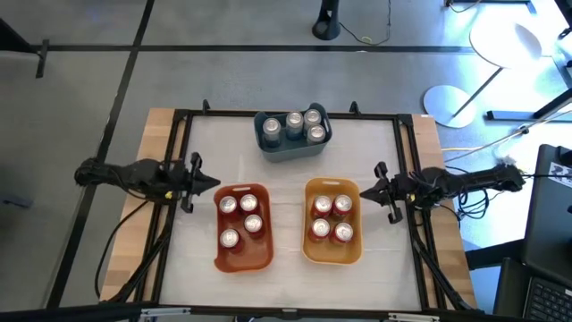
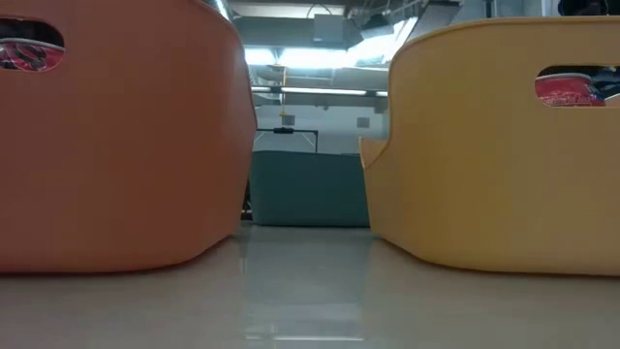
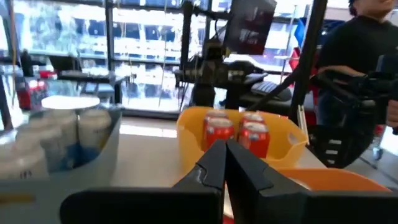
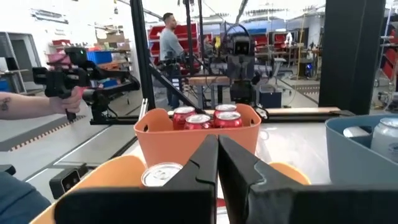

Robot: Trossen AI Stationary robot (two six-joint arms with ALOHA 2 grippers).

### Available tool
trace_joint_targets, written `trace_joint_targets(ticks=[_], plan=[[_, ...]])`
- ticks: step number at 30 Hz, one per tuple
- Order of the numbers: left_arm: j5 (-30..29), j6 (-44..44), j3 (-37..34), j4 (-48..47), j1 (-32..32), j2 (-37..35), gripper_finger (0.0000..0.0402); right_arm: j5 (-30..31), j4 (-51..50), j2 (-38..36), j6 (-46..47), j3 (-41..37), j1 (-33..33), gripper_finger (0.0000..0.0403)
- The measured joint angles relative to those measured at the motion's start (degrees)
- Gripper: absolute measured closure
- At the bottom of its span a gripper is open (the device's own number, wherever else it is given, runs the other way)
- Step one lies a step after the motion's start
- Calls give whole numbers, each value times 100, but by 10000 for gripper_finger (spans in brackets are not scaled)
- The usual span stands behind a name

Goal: Sort soda cans
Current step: Return to Home Position

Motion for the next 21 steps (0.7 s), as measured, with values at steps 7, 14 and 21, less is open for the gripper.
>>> trace_joint_targets(ticks=[7,14,21], plan=[[1162,-112,-326,415,789,1,400,-555,197,-9,213,-198,-649,391],[1400,-343,-674,674,1290,-3,400,123,232,-48,571,-455,-877,391],[1655,-233,-674,385,1471,1,400,385,-150,-39,738,-459,-876,391]])
